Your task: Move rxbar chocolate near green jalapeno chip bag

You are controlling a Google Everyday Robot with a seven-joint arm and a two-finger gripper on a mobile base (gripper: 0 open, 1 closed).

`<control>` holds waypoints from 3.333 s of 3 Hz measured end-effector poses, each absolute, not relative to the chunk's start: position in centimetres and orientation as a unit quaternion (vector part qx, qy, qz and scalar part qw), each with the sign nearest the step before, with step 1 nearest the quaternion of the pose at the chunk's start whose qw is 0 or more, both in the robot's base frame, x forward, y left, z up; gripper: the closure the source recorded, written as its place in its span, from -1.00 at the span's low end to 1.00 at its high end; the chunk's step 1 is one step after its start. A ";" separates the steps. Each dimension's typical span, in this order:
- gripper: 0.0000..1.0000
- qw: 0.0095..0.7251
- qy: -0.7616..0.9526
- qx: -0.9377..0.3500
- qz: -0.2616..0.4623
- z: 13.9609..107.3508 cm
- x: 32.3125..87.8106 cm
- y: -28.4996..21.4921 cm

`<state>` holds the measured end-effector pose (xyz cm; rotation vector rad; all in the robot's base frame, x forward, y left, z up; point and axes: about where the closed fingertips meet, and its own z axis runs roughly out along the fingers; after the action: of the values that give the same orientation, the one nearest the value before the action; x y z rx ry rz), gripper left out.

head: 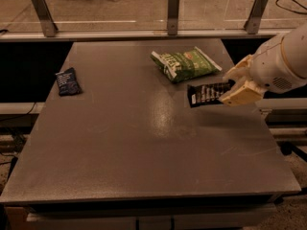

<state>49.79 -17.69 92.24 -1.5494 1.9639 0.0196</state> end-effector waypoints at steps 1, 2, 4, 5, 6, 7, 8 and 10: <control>1.00 0.328 0.749 -0.576 0.002 91.7 52.6 -21.4; 1.00 0.335 0.751 -0.569 0.005 90.7 55.2 -23.7; 1.00 0.345 0.753 -0.560 0.029 88.1 59.3 -24.7; 0.65 0.347 0.755 -0.554 0.045 86.8 60.7 -24.2; 0.19 0.350 0.757 -0.549 0.051 86.1 61.7 -24.0; -0.27 0.353 0.758 -0.546 0.054 86.0 62.2 -23.8; -0.74 0.354 0.757 -0.546 0.059 86.1 62.3 -23.4; -1.00 0.360 0.752 -0.548 0.064 87.4 61.5 -23.2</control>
Offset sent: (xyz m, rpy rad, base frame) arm 0.0879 -0.0930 -0.0282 0.0587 -0.0369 -0.0585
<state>61.51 -23.20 87.37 -1.4131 1.9400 0.1646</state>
